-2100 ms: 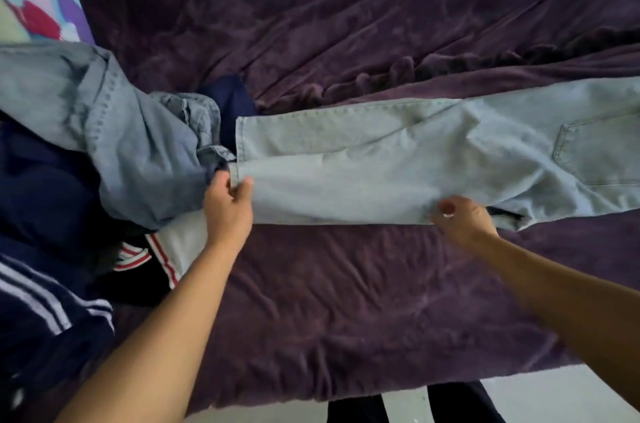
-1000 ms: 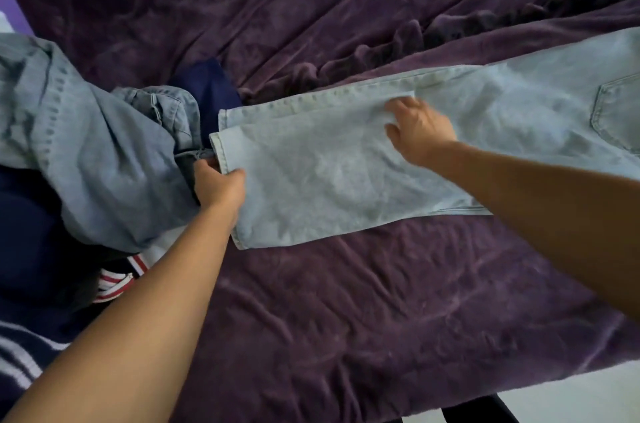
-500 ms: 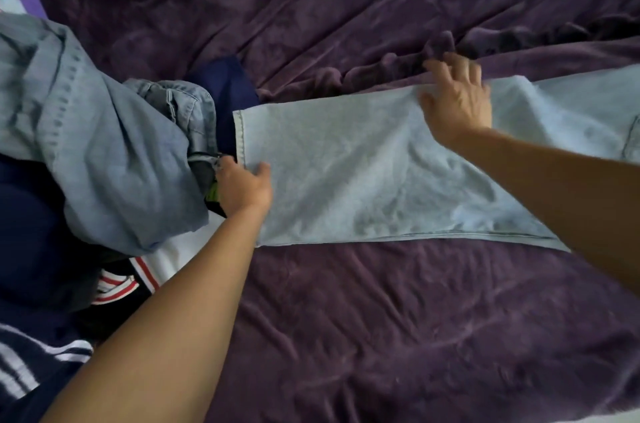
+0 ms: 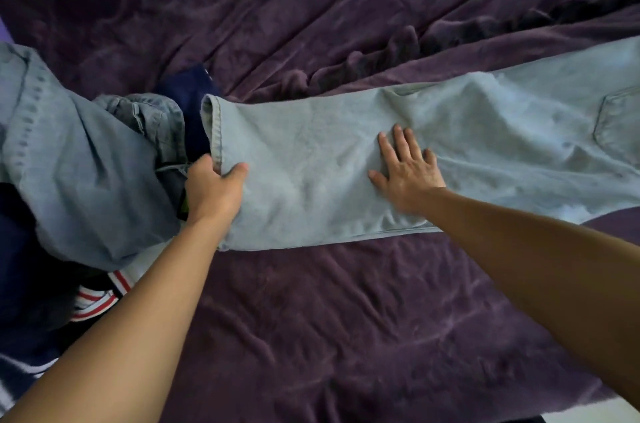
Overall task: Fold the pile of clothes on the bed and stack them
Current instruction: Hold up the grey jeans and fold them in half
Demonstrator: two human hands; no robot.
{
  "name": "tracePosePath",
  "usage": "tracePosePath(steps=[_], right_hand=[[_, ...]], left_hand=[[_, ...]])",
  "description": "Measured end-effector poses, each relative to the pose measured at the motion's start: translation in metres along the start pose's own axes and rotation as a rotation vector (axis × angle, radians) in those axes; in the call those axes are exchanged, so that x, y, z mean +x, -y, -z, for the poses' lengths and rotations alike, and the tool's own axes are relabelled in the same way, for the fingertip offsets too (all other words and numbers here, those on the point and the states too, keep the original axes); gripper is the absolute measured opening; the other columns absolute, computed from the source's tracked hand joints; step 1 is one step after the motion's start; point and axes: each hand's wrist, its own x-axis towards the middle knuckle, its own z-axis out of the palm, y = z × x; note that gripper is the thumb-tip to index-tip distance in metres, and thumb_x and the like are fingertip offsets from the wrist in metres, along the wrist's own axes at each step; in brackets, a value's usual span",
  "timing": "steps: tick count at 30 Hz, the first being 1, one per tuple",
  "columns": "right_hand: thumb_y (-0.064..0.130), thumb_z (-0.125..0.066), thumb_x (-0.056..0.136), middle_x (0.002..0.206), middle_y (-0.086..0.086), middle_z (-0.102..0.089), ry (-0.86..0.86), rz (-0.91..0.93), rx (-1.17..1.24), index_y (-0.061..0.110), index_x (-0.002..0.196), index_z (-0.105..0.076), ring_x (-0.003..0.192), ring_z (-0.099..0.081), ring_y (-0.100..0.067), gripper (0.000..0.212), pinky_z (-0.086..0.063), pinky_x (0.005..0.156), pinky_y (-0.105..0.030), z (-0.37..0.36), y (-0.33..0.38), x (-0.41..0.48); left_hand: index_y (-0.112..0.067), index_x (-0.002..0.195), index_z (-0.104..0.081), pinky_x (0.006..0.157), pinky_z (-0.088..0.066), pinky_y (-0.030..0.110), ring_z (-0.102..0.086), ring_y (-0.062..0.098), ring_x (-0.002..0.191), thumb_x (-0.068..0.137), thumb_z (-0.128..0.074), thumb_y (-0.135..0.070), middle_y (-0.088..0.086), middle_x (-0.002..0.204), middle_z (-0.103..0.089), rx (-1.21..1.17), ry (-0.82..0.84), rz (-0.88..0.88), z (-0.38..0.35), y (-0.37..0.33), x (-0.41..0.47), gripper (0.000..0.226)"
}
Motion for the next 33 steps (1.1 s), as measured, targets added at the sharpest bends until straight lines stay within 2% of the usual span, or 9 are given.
tracePosePath(steps=[2,5,11,15,20,24,27,31,33], right_hand=[[0.055,-0.037,0.095,0.162,-0.003,-0.004,0.031,0.011,0.129,0.028,0.153,-0.008,0.148,-0.009,-0.023,0.071,-0.027,0.112,-0.048,0.023,-0.008,-0.008],[0.037,-0.048,0.095,0.146,-0.010,-0.043,-0.114,-0.130,0.409,0.021,0.145,-0.035,0.128,-0.045,-0.033,0.054,-0.042,0.097,-0.044,0.048,-0.042,-0.034],[0.029,-0.052,0.094,0.116,-0.004,-0.069,-0.253,-0.352,0.686,0.019,0.131,-0.054,0.109,-0.062,-0.029,0.039,-0.049,0.089,-0.040,0.072,-0.164,-0.088],[0.027,-0.055,0.092,0.104,-0.009,-0.073,-0.233,-0.385,0.756,0.018,0.124,-0.060,0.101,-0.066,-0.029,0.034,-0.051,0.087,-0.039,0.077,-0.255,-0.103],[0.025,-0.050,0.090,0.104,-0.008,-0.071,-0.151,-0.414,0.620,0.024,0.119,-0.063,0.100,-0.063,-0.032,0.032,-0.049,0.081,-0.038,0.087,-0.371,-0.132],[0.025,-0.054,0.089,0.113,-0.007,-0.065,-0.374,-0.431,0.486,0.022,0.115,-0.062,0.106,-0.057,-0.032,0.027,-0.047,0.083,-0.042,0.110,-0.452,-0.141],[0.032,-0.060,0.087,0.131,-0.010,-0.052,-0.552,-0.466,0.394,0.019,0.127,-0.054,0.122,-0.042,-0.033,0.043,-0.040,0.092,-0.049,0.123,-0.495,-0.124],[0.063,-0.059,0.080,0.146,-0.010,-0.041,-0.346,-0.669,0.560,0.019,0.146,-0.029,0.131,-0.041,-0.034,0.085,-0.035,0.103,-0.048,0.122,-0.535,-0.080],[0.073,-0.056,0.076,0.139,-0.011,-0.049,-0.288,-0.700,0.572,0.017,0.144,-0.034,0.126,-0.048,-0.035,0.091,-0.040,0.099,-0.045,0.109,-0.544,-0.065]], left_hand=[[-0.025,0.078,-0.061,0.065,-0.051,0.026,-0.066,0.011,0.076,0.077,-0.067,-0.025,-0.010,0.082,-0.068,-0.070,0.072,-0.024,0.007,-0.034,-0.018,0.006],[-0.024,0.077,-0.067,0.065,-0.053,0.026,-0.067,0.002,0.070,0.070,-0.066,-0.023,-0.015,0.075,-0.071,-0.101,0.177,-0.139,-0.003,-0.095,-0.056,0.007],[-0.011,0.084,-0.062,0.066,-0.051,0.035,-0.064,0.025,0.077,0.072,-0.067,-0.015,0.004,0.080,-0.067,0.045,0.343,-0.295,-0.113,-0.197,-0.152,0.014],[-0.008,0.081,-0.053,0.057,-0.041,0.033,-0.057,0.026,0.072,0.075,-0.062,-0.018,0.005,0.078,-0.061,0.169,0.319,-0.292,-0.215,-0.233,-0.200,0.015],[-0.011,0.112,-0.056,0.090,-0.045,0.033,-0.057,0.030,0.109,0.093,-0.056,-0.037,0.012,0.118,-0.060,0.360,0.585,-0.192,-0.318,-0.228,-0.228,0.032],[-0.015,0.121,-0.056,0.094,-0.040,0.040,-0.045,0.033,0.119,0.093,-0.054,-0.030,0.014,0.131,-0.047,0.742,0.365,-0.455,-0.338,-0.204,-0.230,0.031],[-0.021,0.132,-0.052,0.100,-0.035,0.051,-0.034,0.038,0.131,0.089,-0.059,-0.035,0.018,0.146,-0.034,0.905,0.174,-0.666,-0.341,-0.186,-0.212,0.046],[-0.037,0.151,-0.012,0.108,-0.015,0.066,0.000,0.037,0.146,0.091,-0.032,-0.063,0.010,0.161,0.002,1.021,0.227,-0.567,-0.362,-0.149,-0.179,0.069],[-0.040,0.150,0.000,0.108,-0.014,0.068,0.003,0.036,0.146,0.086,-0.011,-0.070,0.007,0.161,0.007,1.059,0.232,-0.550,-0.377,-0.132,-0.174,0.072]])
